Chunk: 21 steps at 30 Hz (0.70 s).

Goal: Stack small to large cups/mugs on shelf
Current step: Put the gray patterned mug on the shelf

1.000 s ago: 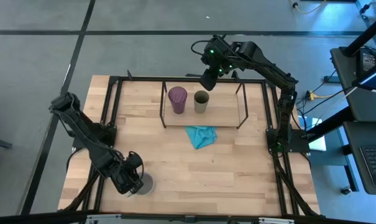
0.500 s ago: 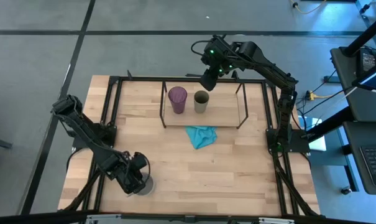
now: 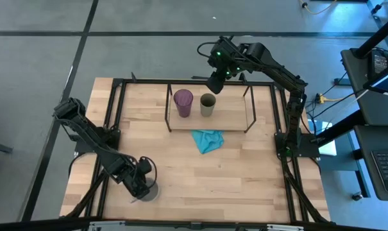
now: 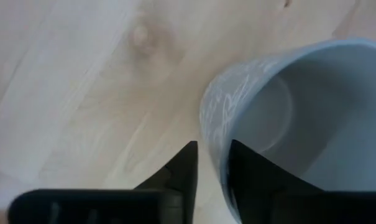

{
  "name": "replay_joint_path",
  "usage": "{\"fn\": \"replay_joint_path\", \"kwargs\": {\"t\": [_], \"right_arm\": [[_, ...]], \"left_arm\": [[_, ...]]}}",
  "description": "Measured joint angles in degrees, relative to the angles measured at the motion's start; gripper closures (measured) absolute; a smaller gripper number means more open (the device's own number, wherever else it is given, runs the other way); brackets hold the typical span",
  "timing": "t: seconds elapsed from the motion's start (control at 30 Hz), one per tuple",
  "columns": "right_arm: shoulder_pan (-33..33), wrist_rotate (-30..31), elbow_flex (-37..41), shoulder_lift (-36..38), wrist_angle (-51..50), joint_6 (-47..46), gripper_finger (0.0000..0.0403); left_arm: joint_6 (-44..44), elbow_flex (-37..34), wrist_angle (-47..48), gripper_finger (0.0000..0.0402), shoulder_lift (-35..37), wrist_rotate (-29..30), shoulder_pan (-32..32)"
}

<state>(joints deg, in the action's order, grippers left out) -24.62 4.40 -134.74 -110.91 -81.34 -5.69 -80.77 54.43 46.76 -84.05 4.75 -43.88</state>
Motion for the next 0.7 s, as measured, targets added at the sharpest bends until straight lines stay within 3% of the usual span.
{"fn": "replay_joint_path", "kwargs": {"t": [0.23,0.5,0.7], "right_arm": [[0.00,0.02,0.00,0.00,0.02,-0.02,0.0274],[0.00,0.04,0.00,0.00,0.04,-0.77,0.0274],[-0.02,1.12,0.00,-0.02,0.07,-1.48,0.0274]], "left_arm": [[-6.97,0.02,2.43,0.0388,0.13,-0.07,1.09],[-16.49,0.02,2.88,0.0383,0.13,-1.45,2.60],[-28.61,0.07,4.12,0.0384,0.15,-0.38,2.73]]}}
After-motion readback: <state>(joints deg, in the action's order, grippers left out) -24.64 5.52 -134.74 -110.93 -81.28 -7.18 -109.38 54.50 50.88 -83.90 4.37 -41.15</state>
